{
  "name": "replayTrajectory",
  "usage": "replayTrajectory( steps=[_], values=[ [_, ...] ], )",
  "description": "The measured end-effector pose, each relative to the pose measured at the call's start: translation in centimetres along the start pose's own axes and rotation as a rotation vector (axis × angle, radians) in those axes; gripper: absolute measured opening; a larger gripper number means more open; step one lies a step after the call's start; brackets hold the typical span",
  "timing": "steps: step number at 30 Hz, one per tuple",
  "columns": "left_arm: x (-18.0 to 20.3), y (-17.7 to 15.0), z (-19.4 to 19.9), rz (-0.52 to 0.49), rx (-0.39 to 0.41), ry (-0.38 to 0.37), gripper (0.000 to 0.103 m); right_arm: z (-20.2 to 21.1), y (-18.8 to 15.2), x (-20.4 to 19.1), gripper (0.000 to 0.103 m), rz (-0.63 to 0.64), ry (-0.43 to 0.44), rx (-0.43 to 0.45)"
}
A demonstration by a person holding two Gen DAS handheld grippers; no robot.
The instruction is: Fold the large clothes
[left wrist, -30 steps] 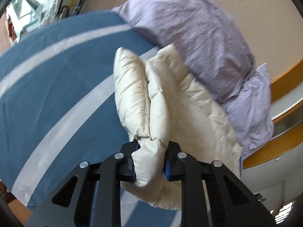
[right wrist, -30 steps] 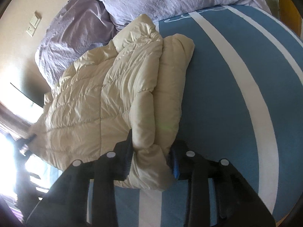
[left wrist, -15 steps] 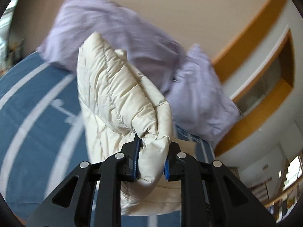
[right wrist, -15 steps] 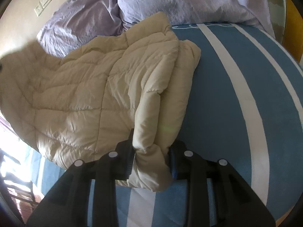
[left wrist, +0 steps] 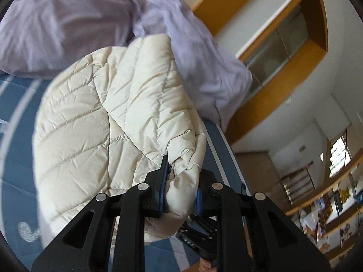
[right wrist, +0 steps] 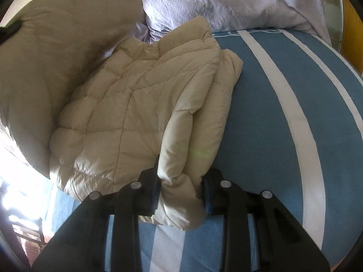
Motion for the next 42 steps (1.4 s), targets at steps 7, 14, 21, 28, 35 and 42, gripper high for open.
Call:
replayTrajectory(
  steps=[7, 14, 21, 28, 35, 42],
  values=[
    [1.4, -3.6, -4.5, -0.03, -0.117, -0.005, 0.02, -0.2, 0.2, 0.3, 0.03, -0.029, 0.025, 0.008],
    [2.2, -5.6, -5.8, -0.054, -0.201, -0.04, 0.023, -0.5, 0.5, 0.9, 0.03, -0.056, 0.045, 0.009],
    [2.0, -3.6, -3.9, -0.146, -0.141, 0.027, 0.029, -0.7, 0.6, 1.1, 0.03, -0.092, 0.062, 0.005],
    [-3.4, -0.7, -1.4, -0.205, -0.052, 0.22, 0.034, -0.9, 0.7, 1.5, 0.03, -0.115, 0.072, 0.003],
    [-9.2, 1.2, -0.6, -0.266, 0.005, 0.437, 0.034, -1.0, 0.7, 1.4, 0.03, -0.118, 0.074, 0.003],
    [-11.4, 0.6, -1.3, -0.345, 0.013, 0.541, 0.043, -1.1, 0.7, 1.3, 0.03, -0.118, 0.067, 0.007]
  ],
)
Point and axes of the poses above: each gripper's, at about its wrist camera, not at the fingertips, and z roughly against the way its jaws point, x to its right, y to its top, the point moved 7 cm from there along -z, roughly the way its jaws point, and after that the axes turned 13 degrees about x, right-handed, at the moved point
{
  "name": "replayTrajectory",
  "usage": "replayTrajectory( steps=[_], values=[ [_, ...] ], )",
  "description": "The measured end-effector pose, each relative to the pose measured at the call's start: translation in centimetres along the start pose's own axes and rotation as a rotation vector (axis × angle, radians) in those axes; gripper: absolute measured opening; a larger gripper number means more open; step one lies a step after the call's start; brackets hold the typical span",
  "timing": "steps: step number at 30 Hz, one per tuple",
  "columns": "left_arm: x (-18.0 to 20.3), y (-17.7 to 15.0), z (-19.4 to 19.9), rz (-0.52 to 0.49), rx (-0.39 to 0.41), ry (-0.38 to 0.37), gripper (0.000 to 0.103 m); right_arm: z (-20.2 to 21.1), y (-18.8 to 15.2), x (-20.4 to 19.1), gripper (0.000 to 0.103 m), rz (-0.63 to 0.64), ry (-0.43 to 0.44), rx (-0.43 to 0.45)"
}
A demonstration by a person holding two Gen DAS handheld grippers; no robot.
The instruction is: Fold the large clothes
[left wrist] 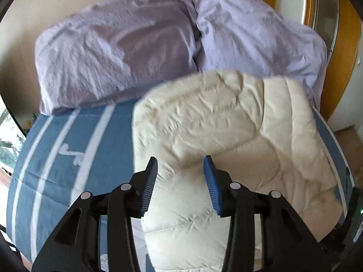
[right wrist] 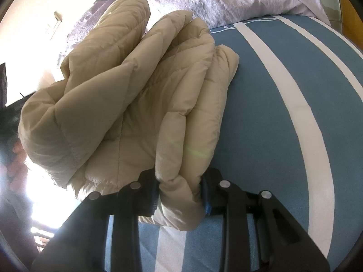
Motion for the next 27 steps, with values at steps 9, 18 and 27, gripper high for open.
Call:
replayTrajectory(
  steps=[9, 18, 27],
  values=[
    [3.7, -3.1, -1.3, -0.034, -0.041, -0.08, 0.044, 0.1, -0.3, -0.1, 0.03, -0.004, 0.0, 0.007],
    [5.0, -4.7, -1.6, -0.04, -0.045, -0.138, 0.044, 0.1, -0.3, -0.2, 0.029, 0.006, 0.008, 0.018],
    [5.4, -5.8, -1.6, -0.058, -0.034, -0.141, 0.044, 0.1, -0.3, -0.1, 0.03, 0.02, 0.005, 0.029]
  ],
)
Point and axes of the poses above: each gripper's, at about its wrist camera, not at the fingertips, and z roughly against the way its jaws point, x to its right, y to its top, the point moved 7 cm from there along -z, roughly the way its jaws point, and after that the axes turned 13 degrees about x, right-handed, at the moved point
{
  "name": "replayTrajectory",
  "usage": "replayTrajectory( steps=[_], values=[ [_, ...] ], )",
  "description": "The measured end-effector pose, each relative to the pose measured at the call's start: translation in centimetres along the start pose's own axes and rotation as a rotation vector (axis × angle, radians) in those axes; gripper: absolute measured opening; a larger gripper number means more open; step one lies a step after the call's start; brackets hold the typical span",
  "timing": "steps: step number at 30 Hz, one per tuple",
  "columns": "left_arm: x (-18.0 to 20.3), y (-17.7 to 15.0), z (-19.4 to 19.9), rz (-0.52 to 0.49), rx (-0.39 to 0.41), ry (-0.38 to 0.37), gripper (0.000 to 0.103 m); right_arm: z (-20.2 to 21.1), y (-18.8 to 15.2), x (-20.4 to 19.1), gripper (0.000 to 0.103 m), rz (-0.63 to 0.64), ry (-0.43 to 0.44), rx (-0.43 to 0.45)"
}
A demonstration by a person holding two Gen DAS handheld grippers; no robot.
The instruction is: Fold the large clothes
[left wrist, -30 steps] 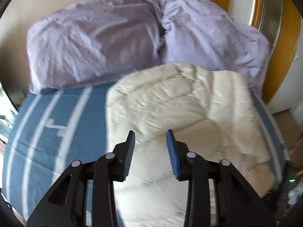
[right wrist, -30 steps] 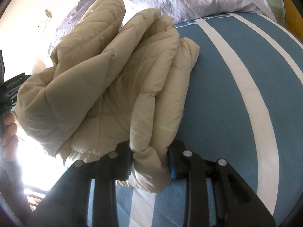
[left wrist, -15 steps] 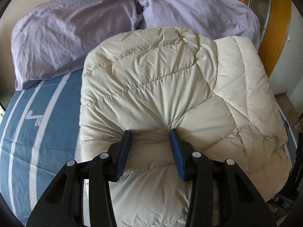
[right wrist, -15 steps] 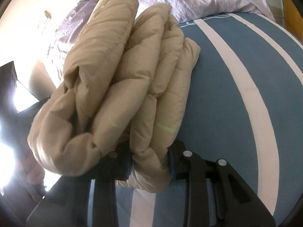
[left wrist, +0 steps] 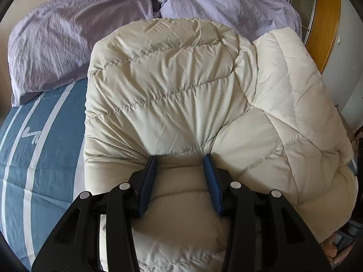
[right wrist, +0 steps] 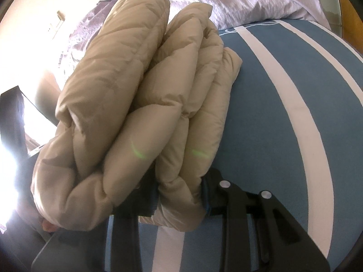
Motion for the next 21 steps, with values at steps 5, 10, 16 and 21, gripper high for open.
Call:
replayTrajectory(
  steps=[5, 10, 16, 21],
  values=[
    [-0.1, 0.1, 0.0, 0.008, -0.002, -0.003, 0.044, 0.8, 0.3, 0.5, 0.045, 0.023, -0.05, 0.012],
    [-0.2, 0.2, -0.1, 0.012, -0.003, -0.01, 0.044, 1.7, 0.8, 1.7, 0.056, 0.044, -0.095, 0.027],
    [-0.5, 0.4, 0.0, 0.03, -0.004, -0.023, 0.044, 2.8, 2.6, 2.8, 0.056, 0.065, -0.136, 0.066],
    [-0.5, 0.4, -0.1, 0.039, -0.001, -0.031, 0.044, 5.0, 5.1, 5.9, 0.057, 0.054, -0.28, 0.127]
  ],
)
Point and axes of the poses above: each gripper's, at about its wrist camera, not at the fingertips, and z roughly against the way its jaws point, x to its right, y to its top, the point moved 7 cm from there along -z, roughly the way its jaws point, and after that the axes turned 13 degrees about x, right-handed, at the moved point
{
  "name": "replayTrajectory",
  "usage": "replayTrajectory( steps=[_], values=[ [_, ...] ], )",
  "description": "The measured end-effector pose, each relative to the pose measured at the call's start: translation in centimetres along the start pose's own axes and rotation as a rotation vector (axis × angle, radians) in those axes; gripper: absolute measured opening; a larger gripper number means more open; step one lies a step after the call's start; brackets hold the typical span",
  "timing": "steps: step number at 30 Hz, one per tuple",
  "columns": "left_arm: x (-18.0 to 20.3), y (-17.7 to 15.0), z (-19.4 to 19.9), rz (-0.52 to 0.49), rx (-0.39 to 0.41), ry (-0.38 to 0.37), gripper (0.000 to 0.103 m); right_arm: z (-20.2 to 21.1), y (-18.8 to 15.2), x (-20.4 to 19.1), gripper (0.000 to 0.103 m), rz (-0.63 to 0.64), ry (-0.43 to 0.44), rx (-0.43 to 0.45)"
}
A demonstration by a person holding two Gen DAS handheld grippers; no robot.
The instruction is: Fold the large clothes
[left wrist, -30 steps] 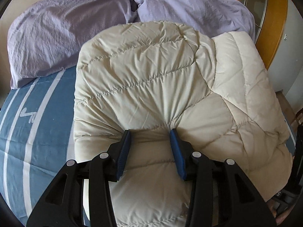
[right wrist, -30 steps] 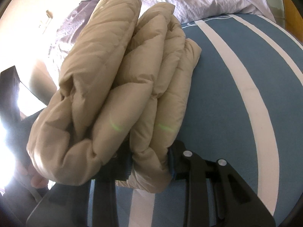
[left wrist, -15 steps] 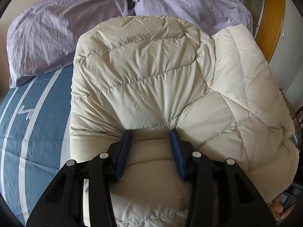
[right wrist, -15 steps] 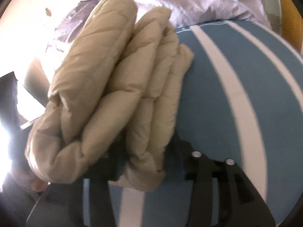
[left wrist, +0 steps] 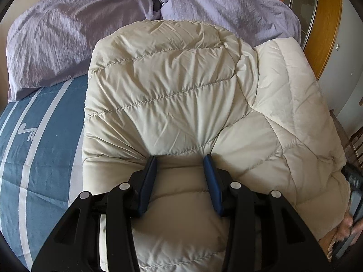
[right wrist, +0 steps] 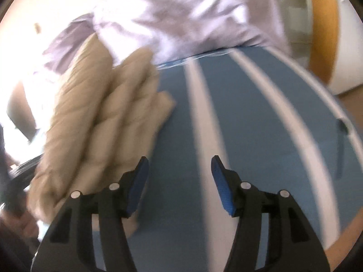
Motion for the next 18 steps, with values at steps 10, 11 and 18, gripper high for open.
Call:
replayTrajectory(
  steps=[10, 11, 18],
  values=[
    [0.0, 0.0, -0.3, 0.029, 0.0, -0.014, 0.044, -0.1, 5.4, -2.2, 0.053, 0.065, 0.013, 0.075],
    [0.0, 0.0, -0.3, 0.032, 0.0, -0.017, 0.044, -0.2, 5.9, -2.9, 0.053, 0.077, 0.024, 0.078],
    [-0.2, 0.1, -0.4, 0.053, -0.004, -0.034, 0.044, -0.2, 9.4, -7.8, 0.048, 0.108, 0.094, 0.119]
  ],
)
Point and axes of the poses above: each gripper's, at about its wrist camera, not at the fingertips, and z roughly against the way its jaws point, x to its right, y to its top, the point moved 7 cm from there along -z, roughly the way its jaws point, and after that the axes turned 13 degrees about x, right-handed, at the moved point
